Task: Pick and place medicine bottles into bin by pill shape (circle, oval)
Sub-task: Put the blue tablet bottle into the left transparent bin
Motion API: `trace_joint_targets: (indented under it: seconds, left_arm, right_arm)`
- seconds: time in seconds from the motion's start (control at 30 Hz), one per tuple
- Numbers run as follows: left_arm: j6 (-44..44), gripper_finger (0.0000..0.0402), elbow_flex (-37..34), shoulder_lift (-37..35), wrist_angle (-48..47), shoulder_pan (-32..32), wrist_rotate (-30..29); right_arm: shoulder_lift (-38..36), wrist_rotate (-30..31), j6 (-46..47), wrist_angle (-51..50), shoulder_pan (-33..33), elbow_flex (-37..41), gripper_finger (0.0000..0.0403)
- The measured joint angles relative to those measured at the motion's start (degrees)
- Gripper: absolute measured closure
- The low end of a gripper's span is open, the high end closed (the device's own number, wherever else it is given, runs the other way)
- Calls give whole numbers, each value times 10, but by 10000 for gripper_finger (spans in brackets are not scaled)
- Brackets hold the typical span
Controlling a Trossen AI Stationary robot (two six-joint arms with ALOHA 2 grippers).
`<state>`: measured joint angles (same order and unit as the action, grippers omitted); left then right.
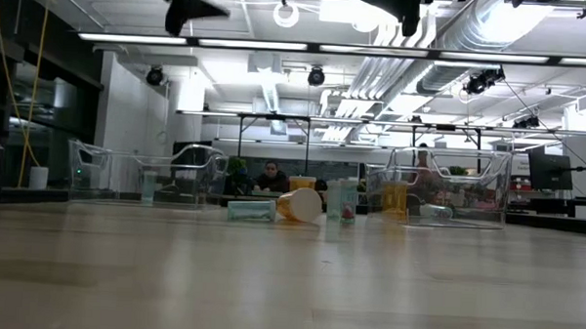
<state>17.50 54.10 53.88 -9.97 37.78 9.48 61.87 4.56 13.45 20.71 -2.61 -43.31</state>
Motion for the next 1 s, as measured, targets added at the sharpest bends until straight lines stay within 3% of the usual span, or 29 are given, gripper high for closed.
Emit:
trace_joint_targets:
  seconds: [0.2,0.33,0.67,0.83,0.9,1.0]
  left_arm:
    - [43,218,-161,-86,210,-173,-39]
    - [25,218,-221,-110,273,-244,-98]
    - [-23,218,-227,-118,290,-266,-130]
    - [-21,218,-227,-118,290,-266,-132]
    - [-18,218,-227,-118,290,-266,-132]
    - [-12,218,-227,-118,289,-266,-132]
  right_arm:
    - [0,0,0,0,0,0,158]
    - [0,0,0,1,0,0,158]
    - [0,0,1,1,0,0,158]
    - [0,0,81,0,0,0,158]
    - [2,5,112,-35,-1,-17,158]
    - [22,39,118,-171,-2,-82,158]
